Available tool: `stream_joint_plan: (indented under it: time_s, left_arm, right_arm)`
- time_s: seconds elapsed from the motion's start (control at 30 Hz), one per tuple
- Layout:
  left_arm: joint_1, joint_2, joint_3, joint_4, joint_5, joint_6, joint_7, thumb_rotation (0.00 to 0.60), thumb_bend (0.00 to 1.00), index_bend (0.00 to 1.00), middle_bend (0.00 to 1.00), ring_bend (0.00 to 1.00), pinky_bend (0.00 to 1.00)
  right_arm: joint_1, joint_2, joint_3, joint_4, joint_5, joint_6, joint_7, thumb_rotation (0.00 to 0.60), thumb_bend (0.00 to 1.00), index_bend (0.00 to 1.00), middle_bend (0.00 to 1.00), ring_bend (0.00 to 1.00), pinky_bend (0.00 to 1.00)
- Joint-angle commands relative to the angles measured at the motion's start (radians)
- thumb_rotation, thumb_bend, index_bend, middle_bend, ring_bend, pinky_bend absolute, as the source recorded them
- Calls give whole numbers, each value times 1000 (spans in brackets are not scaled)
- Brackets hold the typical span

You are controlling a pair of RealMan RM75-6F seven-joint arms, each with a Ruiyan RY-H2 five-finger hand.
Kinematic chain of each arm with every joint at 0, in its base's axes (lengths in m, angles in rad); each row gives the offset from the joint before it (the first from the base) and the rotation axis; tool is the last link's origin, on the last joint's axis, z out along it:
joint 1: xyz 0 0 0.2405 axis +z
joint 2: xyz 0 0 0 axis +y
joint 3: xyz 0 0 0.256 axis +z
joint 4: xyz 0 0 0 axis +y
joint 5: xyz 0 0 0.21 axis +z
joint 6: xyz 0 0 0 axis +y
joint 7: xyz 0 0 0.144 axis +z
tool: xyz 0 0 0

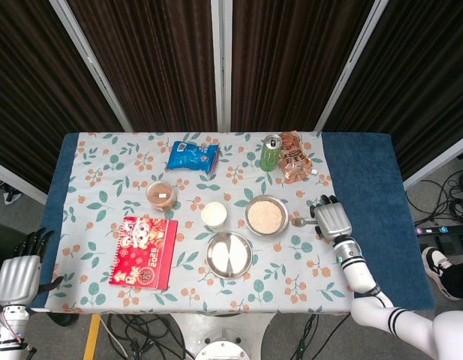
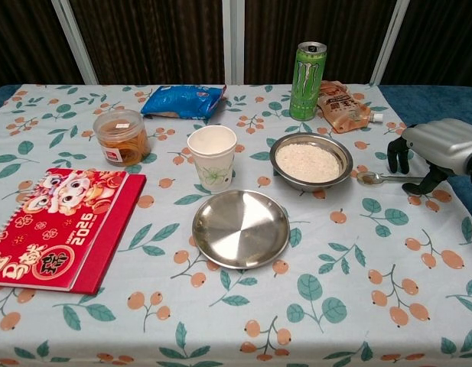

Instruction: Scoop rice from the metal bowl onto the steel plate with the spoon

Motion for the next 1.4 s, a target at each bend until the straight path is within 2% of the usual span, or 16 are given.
stream_joint_plan:
  time_s: [0.03, 1.03, 1.4]
  left_arm:
    - [1, -2, 0, 3, -1, 0, -2, 600, 73, 182, 193, 120, 220]
    - [1, -8, -2, 11, -4, -5, -6, 600, 73, 182, 193, 120, 219]
    - [7, -10, -1, 13, -3, 2, -10, 600, 73, 182, 193, 119, 219]
  right_arm:
    - [0, 3, -1, 2, 2, -4, -1, 600, 235, 472, 462, 164, 193]
    - [4, 5, 5, 6, 37, -34, 6, 600, 268, 531, 517, 217, 195]
    - [3, 34, 6, -32, 27, -20, 10, 600, 327, 589, 566, 266, 202]
